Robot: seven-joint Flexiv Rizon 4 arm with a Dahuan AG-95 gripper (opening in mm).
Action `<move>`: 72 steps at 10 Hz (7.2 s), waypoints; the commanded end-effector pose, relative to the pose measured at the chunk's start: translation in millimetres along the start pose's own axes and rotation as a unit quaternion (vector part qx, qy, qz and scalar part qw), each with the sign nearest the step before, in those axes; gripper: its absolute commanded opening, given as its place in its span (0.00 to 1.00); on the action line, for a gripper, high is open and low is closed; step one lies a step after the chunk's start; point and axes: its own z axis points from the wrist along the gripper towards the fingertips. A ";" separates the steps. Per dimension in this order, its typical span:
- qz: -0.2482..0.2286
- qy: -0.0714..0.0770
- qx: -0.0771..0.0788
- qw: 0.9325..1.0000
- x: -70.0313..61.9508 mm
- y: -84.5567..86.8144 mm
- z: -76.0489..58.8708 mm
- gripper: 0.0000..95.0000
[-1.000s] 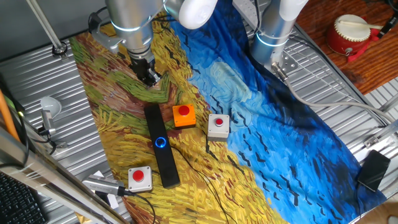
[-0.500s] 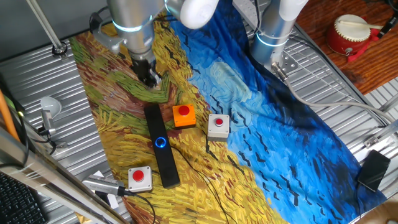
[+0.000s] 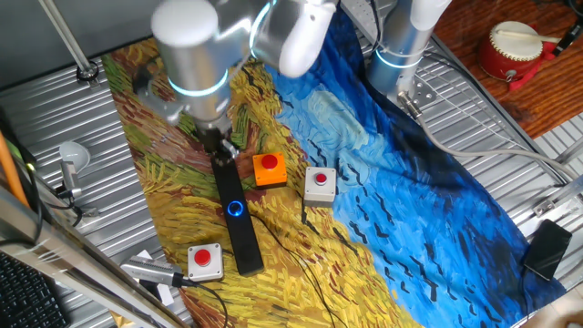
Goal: Turn the knob to decrease the volume of the speaker
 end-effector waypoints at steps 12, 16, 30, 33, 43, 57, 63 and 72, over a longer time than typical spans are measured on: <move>-0.025 0.001 -0.017 1.000 -15.6 13.2 5.6 0.20; -0.001 -0.002 -0.021 1.000 -26.5 32.7 10.5 0.20; 0.025 -0.015 -0.026 0.999 -38.0 63.1 23.5 0.40; 0.054 -0.019 -0.028 0.998 -40.5 65.3 29.6 0.20; 0.120 -0.023 -0.022 0.992 -48.1 73.8 46.1 0.20; 0.124 -0.024 -0.025 0.992 -48.1 73.8 45.9 0.20; 0.124 -0.024 -0.025 0.992 -48.1 73.8 45.9 0.20; 0.113 -0.027 -0.036 0.993 -49.8 76.7 45.3 0.60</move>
